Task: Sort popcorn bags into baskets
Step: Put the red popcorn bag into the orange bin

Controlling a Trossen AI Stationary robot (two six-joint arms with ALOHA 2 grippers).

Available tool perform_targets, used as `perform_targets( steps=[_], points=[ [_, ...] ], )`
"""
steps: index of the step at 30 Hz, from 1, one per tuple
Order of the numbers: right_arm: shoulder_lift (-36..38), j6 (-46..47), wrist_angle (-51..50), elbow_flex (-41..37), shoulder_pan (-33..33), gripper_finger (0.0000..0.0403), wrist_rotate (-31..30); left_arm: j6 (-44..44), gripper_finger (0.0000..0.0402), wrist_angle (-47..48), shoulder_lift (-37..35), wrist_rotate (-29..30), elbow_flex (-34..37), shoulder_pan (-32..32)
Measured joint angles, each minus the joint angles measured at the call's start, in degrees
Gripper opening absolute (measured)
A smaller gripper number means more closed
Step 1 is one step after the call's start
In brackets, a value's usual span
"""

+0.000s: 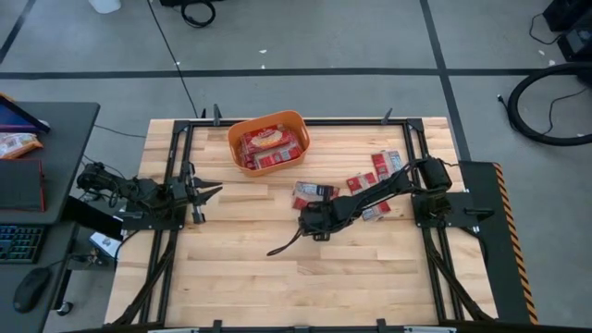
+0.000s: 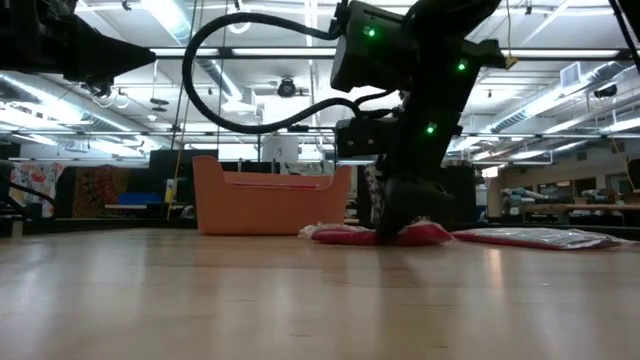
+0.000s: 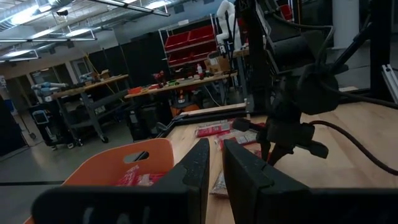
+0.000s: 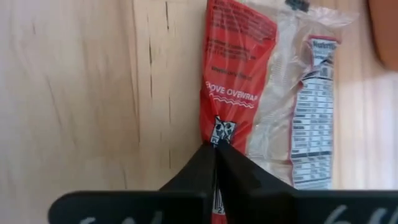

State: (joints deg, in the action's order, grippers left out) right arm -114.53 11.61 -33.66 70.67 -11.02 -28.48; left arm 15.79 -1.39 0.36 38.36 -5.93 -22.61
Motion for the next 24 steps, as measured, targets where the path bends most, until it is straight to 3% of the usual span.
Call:
perform_targets(
  steps=[7, 14, 24],
  points=[
    [2.9, -2.4, -4.9, 4.0, -0.8, 0.0007, -3.8, 0.0, 0.0050, 0.0, 0.0, 0.0, 0.0, 0.0],
    [4.5, -6.4, -8.5, 12.7, -1.1, 0.0004, -8.1, 0.0, 0.0050, 0.0, 0.0, 0.0, 0.0, 0.0],
    [4.5, -27.0, -4.2, 23.4, 2.4, 0.0002, -12.3, 0.0, 0.0050, 0.0, 0.0, 0.0, 0.0, 0.0]
  ],
)
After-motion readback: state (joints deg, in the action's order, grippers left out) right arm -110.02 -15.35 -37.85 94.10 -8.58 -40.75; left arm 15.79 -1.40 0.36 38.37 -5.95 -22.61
